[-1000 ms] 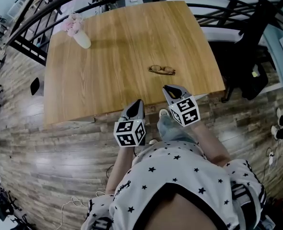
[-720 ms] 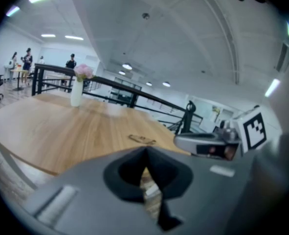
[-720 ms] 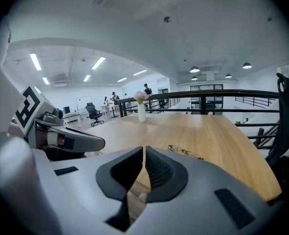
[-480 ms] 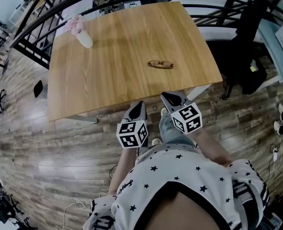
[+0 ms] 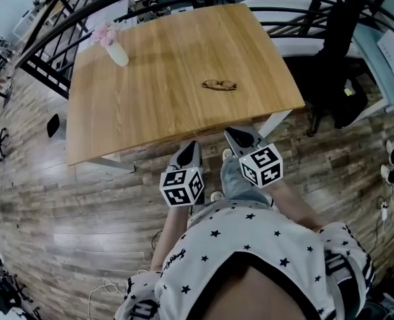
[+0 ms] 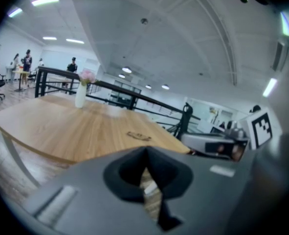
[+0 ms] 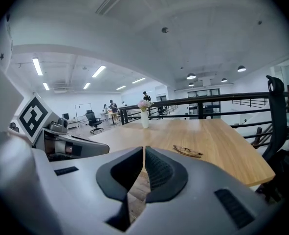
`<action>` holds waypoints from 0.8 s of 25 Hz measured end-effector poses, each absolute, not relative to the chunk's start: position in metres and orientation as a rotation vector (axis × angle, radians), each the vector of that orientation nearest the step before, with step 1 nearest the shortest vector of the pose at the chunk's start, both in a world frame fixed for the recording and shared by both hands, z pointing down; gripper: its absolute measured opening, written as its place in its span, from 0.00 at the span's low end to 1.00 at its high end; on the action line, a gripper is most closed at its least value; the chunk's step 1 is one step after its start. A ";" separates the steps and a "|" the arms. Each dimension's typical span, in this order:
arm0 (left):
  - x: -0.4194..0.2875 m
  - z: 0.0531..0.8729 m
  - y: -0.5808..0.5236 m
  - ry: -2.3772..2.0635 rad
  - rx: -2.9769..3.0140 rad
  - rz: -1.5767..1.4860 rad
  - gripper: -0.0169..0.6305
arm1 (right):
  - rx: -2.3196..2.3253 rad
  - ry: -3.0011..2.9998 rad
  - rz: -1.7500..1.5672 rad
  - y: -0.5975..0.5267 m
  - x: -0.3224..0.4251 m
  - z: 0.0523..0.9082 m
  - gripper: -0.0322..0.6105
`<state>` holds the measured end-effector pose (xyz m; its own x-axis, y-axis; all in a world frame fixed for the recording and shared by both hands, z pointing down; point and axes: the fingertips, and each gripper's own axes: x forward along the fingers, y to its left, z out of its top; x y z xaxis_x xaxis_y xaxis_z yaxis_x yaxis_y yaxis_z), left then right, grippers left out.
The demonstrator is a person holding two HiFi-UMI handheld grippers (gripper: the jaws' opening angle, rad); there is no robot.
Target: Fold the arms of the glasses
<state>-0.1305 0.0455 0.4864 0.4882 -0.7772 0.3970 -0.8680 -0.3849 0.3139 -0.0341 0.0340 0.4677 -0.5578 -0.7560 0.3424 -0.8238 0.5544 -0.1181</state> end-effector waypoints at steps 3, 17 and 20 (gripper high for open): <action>-0.128 0.485 0.052 -1.357 2.264 0.240 0.04 | 1.337 -2.552 0.379 0.041 -0.032 0.462 0.08; -0.129 0.479 0.061 -1.362 2.276 0.223 0.04 | 1.340 -2.579 0.334 0.055 -0.037 0.451 0.07; -0.129 0.478 0.062 -1.363 2.274 0.219 0.04 | 1.342 -2.587 0.334 0.056 -0.038 0.448 0.07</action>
